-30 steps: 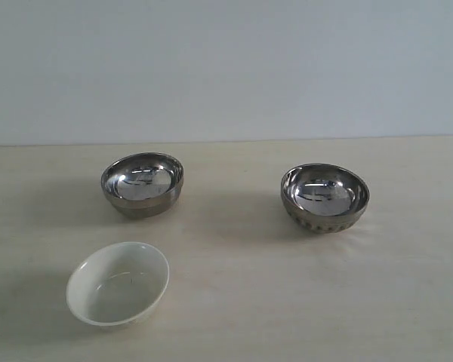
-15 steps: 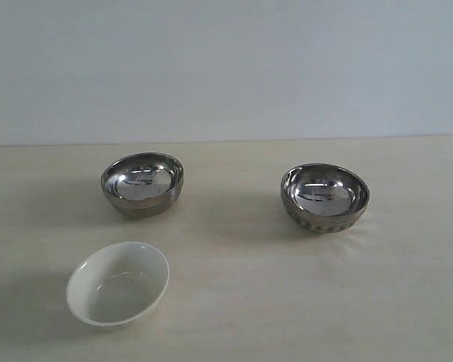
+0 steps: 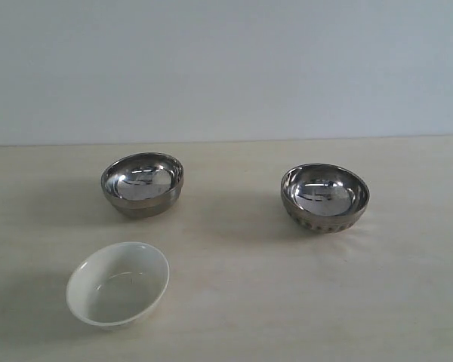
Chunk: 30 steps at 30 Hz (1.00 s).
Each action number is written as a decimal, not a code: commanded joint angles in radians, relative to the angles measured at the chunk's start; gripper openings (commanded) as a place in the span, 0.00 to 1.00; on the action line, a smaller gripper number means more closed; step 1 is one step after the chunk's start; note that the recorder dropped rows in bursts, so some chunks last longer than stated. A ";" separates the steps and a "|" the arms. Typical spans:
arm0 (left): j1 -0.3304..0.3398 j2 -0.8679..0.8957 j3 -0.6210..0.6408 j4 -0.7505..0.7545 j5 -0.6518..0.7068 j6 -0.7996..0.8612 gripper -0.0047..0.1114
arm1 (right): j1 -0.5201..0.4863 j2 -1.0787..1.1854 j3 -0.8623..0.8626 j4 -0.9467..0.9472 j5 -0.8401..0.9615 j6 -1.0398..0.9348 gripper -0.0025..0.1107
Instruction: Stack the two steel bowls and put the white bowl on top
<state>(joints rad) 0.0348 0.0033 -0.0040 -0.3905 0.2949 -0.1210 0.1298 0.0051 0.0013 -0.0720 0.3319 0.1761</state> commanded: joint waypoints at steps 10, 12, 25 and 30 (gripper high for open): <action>0.002 -0.003 0.004 -0.167 -0.024 -0.041 0.07 | 0.003 -0.005 -0.001 -0.008 -0.007 -0.001 0.02; 0.002 -0.003 0.004 -0.175 -0.061 -0.041 0.07 | 0.003 -0.005 -0.001 -0.008 -0.007 -0.001 0.02; 0.002 -0.003 0.004 -0.315 -0.236 -0.052 0.07 | 0.003 -0.005 -0.001 -0.008 -0.007 -0.001 0.02; 0.002 -0.003 0.004 -0.362 -0.233 -0.056 0.07 | 0.003 -0.005 -0.001 -0.008 -0.007 -0.001 0.02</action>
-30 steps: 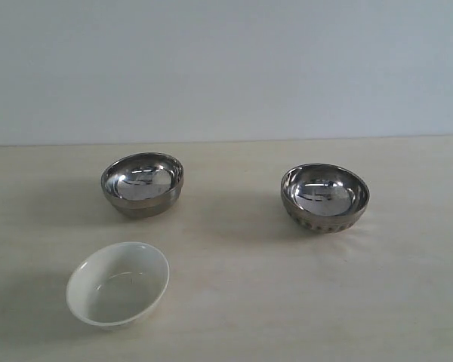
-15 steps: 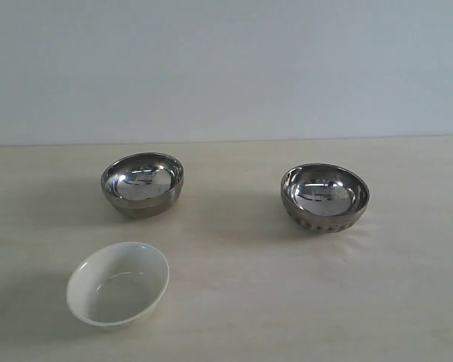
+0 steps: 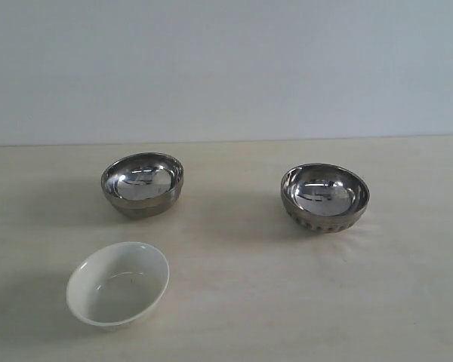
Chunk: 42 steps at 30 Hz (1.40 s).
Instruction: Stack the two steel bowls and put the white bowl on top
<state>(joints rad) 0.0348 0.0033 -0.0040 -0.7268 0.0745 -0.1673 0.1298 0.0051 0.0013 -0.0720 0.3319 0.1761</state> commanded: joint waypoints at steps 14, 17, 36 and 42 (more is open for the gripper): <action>0.002 -0.003 -0.216 -0.023 0.222 0.210 0.07 | 0.003 -0.005 -0.001 -0.008 -0.007 -0.001 0.02; 0.002 -0.003 -0.253 -0.025 0.286 0.239 0.07 | 0.003 -0.005 -0.001 -0.008 -0.007 -0.001 0.02; 0.002 0.365 -0.369 -0.239 0.406 0.628 0.07 | 0.003 -0.005 -0.001 -0.008 -0.007 -0.001 0.02; 0.002 0.623 -0.514 -0.279 0.404 0.672 0.07 | 0.003 -0.005 -0.001 -0.008 -0.007 -0.001 0.02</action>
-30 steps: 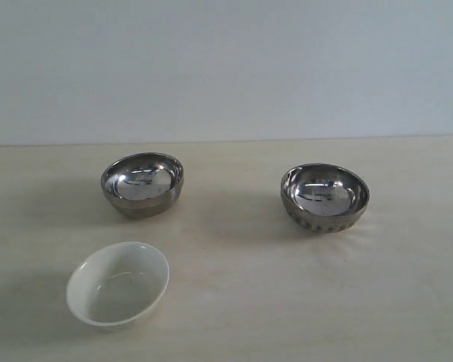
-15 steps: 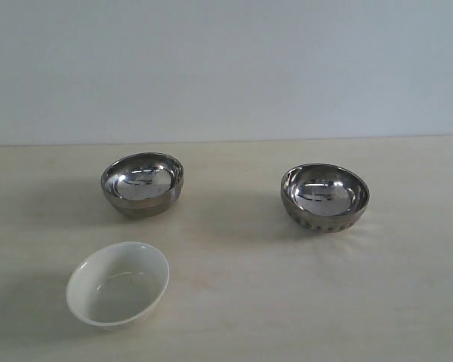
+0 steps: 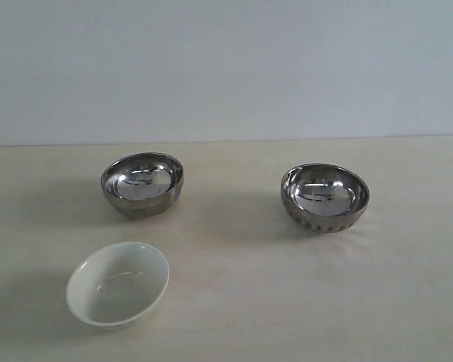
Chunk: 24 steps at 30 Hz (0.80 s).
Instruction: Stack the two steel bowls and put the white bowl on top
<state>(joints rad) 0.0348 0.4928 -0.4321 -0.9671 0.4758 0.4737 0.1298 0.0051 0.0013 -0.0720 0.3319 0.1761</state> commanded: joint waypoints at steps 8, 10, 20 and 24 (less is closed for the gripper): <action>0.002 0.495 -0.329 -0.031 0.136 0.090 0.07 | 0.003 -0.005 -0.001 -0.008 -0.007 -0.001 0.02; 0.002 0.569 -0.372 -0.031 0.170 0.114 0.07 | 0.003 -0.005 -0.001 -0.008 -0.007 -0.001 0.02; 0.002 0.925 -0.553 0.066 0.132 0.156 0.32 | 0.003 -0.005 -0.001 -0.008 -0.007 -0.001 0.02; 0.002 1.030 -0.669 0.069 0.162 0.083 0.52 | 0.003 -0.005 -0.001 -0.008 -0.007 -0.001 0.02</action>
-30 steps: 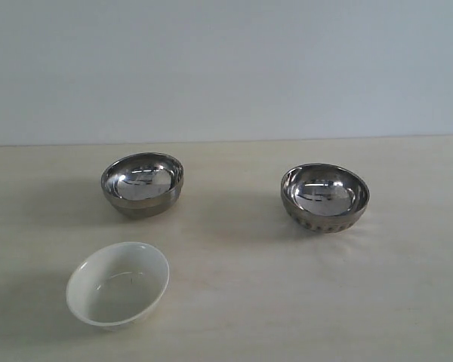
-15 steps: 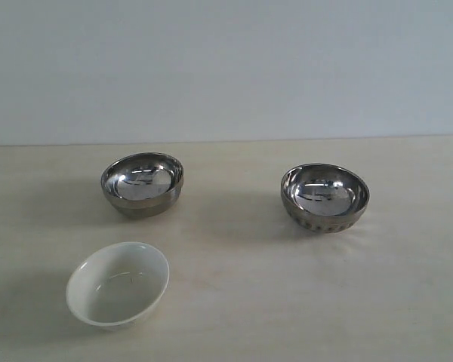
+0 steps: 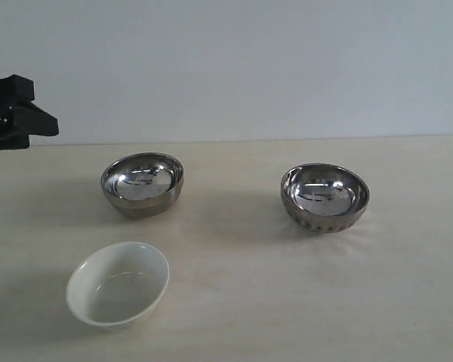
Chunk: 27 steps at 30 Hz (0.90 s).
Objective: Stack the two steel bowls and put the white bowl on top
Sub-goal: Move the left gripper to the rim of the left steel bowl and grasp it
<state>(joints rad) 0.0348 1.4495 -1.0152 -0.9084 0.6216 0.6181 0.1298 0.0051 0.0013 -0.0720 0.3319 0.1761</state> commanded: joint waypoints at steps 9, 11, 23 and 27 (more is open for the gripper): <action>0.002 0.287 -0.248 0.151 0.057 -0.151 0.52 | 0.003 -0.005 -0.001 -0.008 -0.007 -0.001 0.02; 0.002 0.333 -0.295 0.151 0.084 -0.149 0.54 | 0.003 -0.005 -0.001 -0.008 -0.007 -0.001 0.02; -0.060 0.490 -0.451 0.179 0.094 -0.147 0.54 | 0.003 -0.005 -0.001 -0.008 -0.007 -0.001 0.02; -0.089 0.554 -0.494 0.195 0.070 -0.153 0.54 | 0.003 -0.005 -0.001 -0.008 -0.007 -0.001 0.02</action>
<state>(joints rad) -0.0340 1.9681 -1.4850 -0.7254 0.7153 0.4740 0.1298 0.0051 0.0013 -0.0720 0.3319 0.1761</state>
